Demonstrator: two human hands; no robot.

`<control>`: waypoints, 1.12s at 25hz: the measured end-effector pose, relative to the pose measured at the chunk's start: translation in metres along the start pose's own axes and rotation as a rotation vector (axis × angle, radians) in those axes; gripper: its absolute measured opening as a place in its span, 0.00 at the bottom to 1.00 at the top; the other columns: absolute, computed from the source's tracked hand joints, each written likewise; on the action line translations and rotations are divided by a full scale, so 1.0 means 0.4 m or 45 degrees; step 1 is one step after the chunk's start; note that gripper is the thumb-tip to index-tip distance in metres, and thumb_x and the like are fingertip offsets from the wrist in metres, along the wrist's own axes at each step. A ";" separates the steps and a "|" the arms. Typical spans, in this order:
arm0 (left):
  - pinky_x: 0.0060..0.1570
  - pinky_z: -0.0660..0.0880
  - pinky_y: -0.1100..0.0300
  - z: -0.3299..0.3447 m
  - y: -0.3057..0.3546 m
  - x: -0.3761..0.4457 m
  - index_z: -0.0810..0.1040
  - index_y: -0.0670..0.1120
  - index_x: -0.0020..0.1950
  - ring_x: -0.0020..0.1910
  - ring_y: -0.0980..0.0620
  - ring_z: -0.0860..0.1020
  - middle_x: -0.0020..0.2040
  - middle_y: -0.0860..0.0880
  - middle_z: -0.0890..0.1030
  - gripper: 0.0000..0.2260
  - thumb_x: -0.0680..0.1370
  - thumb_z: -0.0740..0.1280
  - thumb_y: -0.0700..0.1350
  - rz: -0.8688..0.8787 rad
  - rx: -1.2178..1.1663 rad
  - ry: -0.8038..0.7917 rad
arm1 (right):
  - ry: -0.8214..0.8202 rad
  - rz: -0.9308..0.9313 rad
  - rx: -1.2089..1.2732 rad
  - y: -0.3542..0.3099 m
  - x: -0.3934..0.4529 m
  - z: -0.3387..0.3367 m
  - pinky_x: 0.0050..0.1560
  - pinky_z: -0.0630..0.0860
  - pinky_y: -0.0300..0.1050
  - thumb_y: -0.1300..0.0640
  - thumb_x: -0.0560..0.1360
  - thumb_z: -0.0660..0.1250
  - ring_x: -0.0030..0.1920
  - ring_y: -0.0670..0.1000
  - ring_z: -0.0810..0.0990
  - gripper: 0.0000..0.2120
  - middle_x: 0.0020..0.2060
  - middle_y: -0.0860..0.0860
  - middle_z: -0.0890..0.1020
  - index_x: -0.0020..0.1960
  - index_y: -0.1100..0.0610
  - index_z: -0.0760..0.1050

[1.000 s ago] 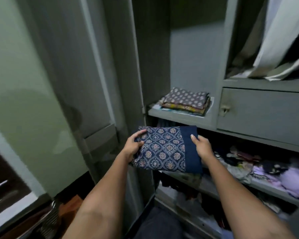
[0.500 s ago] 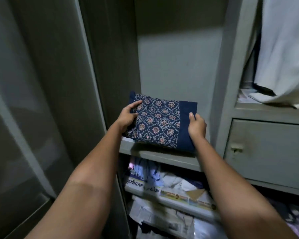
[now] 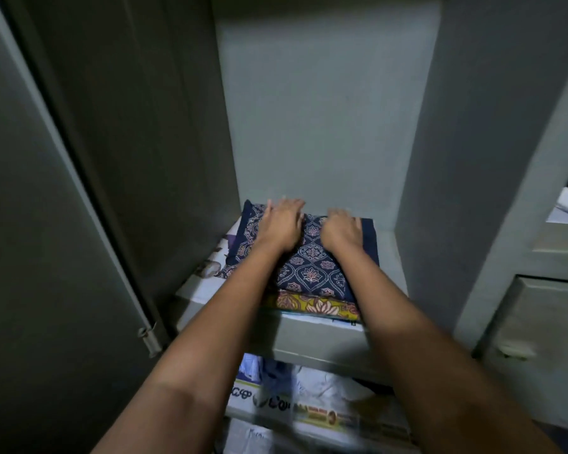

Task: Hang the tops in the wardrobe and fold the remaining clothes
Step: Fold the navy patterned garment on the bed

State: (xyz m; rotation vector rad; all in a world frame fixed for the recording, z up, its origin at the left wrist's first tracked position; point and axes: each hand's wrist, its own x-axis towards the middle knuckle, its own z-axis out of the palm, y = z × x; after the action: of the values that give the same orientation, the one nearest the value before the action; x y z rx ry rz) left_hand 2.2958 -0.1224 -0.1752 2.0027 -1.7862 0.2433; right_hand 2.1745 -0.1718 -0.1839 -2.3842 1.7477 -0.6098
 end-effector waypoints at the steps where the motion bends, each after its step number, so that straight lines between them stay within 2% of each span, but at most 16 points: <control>1: 0.75 0.41 0.46 0.038 -0.017 0.001 0.59 0.49 0.76 0.77 0.48 0.51 0.78 0.49 0.57 0.22 0.83 0.49 0.54 -0.059 0.071 -0.167 | -0.106 0.012 -0.055 0.005 -0.005 0.029 0.75 0.45 0.55 0.54 0.82 0.50 0.76 0.55 0.53 0.23 0.75 0.55 0.60 0.76 0.58 0.57; 2: 0.74 0.38 0.44 0.069 -0.042 -0.001 0.53 0.50 0.78 0.77 0.48 0.45 0.79 0.49 0.51 0.26 0.82 0.45 0.59 -0.132 0.153 -0.281 | -0.162 0.030 -0.126 0.019 -0.011 0.056 0.75 0.41 0.56 0.49 0.83 0.46 0.77 0.54 0.48 0.25 0.77 0.54 0.55 0.77 0.57 0.52; 4: 0.73 0.36 0.45 0.099 -0.090 -0.008 0.45 0.49 0.78 0.77 0.47 0.39 0.78 0.50 0.42 0.34 0.78 0.42 0.67 -0.241 0.211 -0.342 | -0.173 0.088 -0.235 0.045 -0.020 0.077 0.74 0.38 0.58 0.41 0.81 0.40 0.77 0.54 0.42 0.29 0.78 0.51 0.49 0.78 0.54 0.46; 6: 0.73 0.39 0.47 0.091 -0.115 -0.001 0.41 0.47 0.78 0.77 0.46 0.38 0.78 0.49 0.39 0.39 0.76 0.44 0.70 -0.302 0.120 -0.361 | -0.171 0.165 -0.212 0.062 -0.015 0.070 0.74 0.41 0.60 0.36 0.80 0.39 0.77 0.54 0.43 0.33 0.78 0.51 0.48 0.78 0.54 0.46; 8: 0.74 0.43 0.47 0.064 -0.124 0.013 0.40 0.43 0.78 0.77 0.46 0.39 0.78 0.46 0.39 0.41 0.76 0.48 0.70 -0.362 -0.008 -0.444 | -0.190 0.230 -0.140 0.080 -0.014 0.061 0.74 0.44 0.60 0.34 0.78 0.40 0.77 0.56 0.45 0.35 0.78 0.53 0.49 0.78 0.54 0.46; 11: 0.74 0.51 0.48 0.004 -0.140 0.005 0.49 0.39 0.78 0.77 0.43 0.50 0.78 0.41 0.49 0.38 0.79 0.51 0.66 -0.485 -0.339 -0.431 | -0.266 0.307 -0.038 0.104 -0.029 0.033 0.74 0.41 0.61 0.33 0.78 0.43 0.77 0.58 0.43 0.37 0.78 0.53 0.46 0.79 0.54 0.44; 13: 0.73 0.54 0.49 -0.053 -0.138 -0.026 0.55 0.40 0.77 0.76 0.44 0.57 0.77 0.41 0.56 0.36 0.79 0.48 0.66 -0.515 -0.648 -0.357 | -0.288 0.360 0.051 0.092 -0.044 -0.015 0.73 0.36 0.60 0.33 0.78 0.44 0.77 0.59 0.39 0.38 0.78 0.55 0.46 0.78 0.57 0.44; 16: 0.74 0.54 0.49 -0.154 -0.109 -0.098 0.59 0.40 0.76 0.75 0.44 0.59 0.76 0.43 0.60 0.31 0.82 0.48 0.62 -0.502 -1.119 -0.137 | -0.171 0.317 0.448 0.039 -0.105 -0.115 0.75 0.45 0.57 0.34 0.79 0.47 0.77 0.58 0.47 0.39 0.77 0.58 0.50 0.78 0.60 0.47; 18: 0.72 0.59 0.45 -0.197 -0.087 -0.151 0.64 0.36 0.73 0.72 0.39 0.63 0.73 0.37 0.65 0.31 0.82 0.50 0.60 -0.562 -1.365 -0.040 | -0.140 0.278 0.722 0.009 -0.181 -0.166 0.75 0.49 0.55 0.35 0.79 0.49 0.77 0.58 0.51 0.38 0.77 0.58 0.52 0.78 0.60 0.47; 19: 0.69 0.64 0.47 -0.214 -0.072 -0.190 0.67 0.35 0.71 0.70 0.39 0.67 0.70 0.36 0.69 0.31 0.82 0.51 0.60 -0.582 -1.406 -0.048 | -0.122 0.260 0.816 -0.002 -0.233 -0.183 0.75 0.50 0.55 0.35 0.79 0.49 0.77 0.58 0.52 0.38 0.77 0.57 0.53 0.78 0.60 0.49; 21: 0.55 0.73 0.62 -0.242 -0.043 -0.277 0.75 0.41 0.64 0.58 0.53 0.79 0.59 0.44 0.78 0.26 0.82 0.51 0.60 -0.570 -1.453 -0.090 | -0.120 0.255 0.970 -0.018 -0.348 -0.201 0.75 0.52 0.57 0.34 0.78 0.50 0.76 0.57 0.55 0.38 0.76 0.57 0.56 0.77 0.60 0.53; 22: 0.51 0.73 0.66 -0.249 -0.025 -0.317 0.76 0.43 0.60 0.52 0.58 0.80 0.54 0.48 0.79 0.24 0.82 0.51 0.60 -0.561 -1.490 -0.113 | -0.107 0.266 1.042 -0.019 -0.415 -0.210 0.75 0.53 0.56 0.33 0.78 0.51 0.75 0.56 0.57 0.38 0.76 0.56 0.58 0.77 0.60 0.54; 23: 0.54 0.73 0.65 -0.254 -0.002 -0.355 0.76 0.43 0.61 0.53 0.57 0.79 0.55 0.49 0.78 0.24 0.82 0.52 0.60 -0.552 -1.512 -0.152 | -0.087 0.273 1.103 -0.015 -0.480 -0.214 0.75 0.53 0.55 0.34 0.78 0.51 0.75 0.54 0.58 0.37 0.76 0.55 0.59 0.77 0.59 0.55; 25: 0.66 0.68 0.55 -0.282 0.062 -0.444 0.74 0.40 0.66 0.63 0.47 0.75 0.62 0.44 0.77 0.26 0.82 0.53 0.59 -0.471 -1.571 -0.174 | -0.038 0.296 1.158 0.007 -0.617 -0.242 0.75 0.51 0.49 0.38 0.80 0.52 0.75 0.51 0.56 0.35 0.76 0.52 0.58 0.77 0.59 0.55; 27: 0.67 0.67 0.54 -0.326 0.140 -0.517 0.73 0.39 0.67 0.66 0.43 0.72 0.63 0.43 0.76 0.25 0.82 0.53 0.57 -0.391 -1.590 -0.176 | 0.047 0.351 1.168 0.044 -0.725 -0.306 0.75 0.52 0.46 0.40 0.80 0.53 0.75 0.50 0.56 0.33 0.76 0.51 0.58 0.77 0.60 0.55; 28: 0.65 0.66 0.57 -0.353 0.182 -0.546 0.72 0.38 0.67 0.67 0.44 0.72 0.64 0.43 0.75 0.25 0.83 0.54 0.56 -0.335 -1.611 -0.191 | 0.117 0.381 1.191 0.060 -0.779 -0.345 0.74 0.53 0.45 0.41 0.81 0.53 0.75 0.50 0.58 0.32 0.75 0.51 0.60 0.77 0.61 0.56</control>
State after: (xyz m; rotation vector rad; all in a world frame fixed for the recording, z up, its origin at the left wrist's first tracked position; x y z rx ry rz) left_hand 2.2146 0.1304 -0.1253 1.2484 -1.1574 -0.9118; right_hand 2.0216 0.1308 -0.1431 -1.4467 1.3448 -1.1652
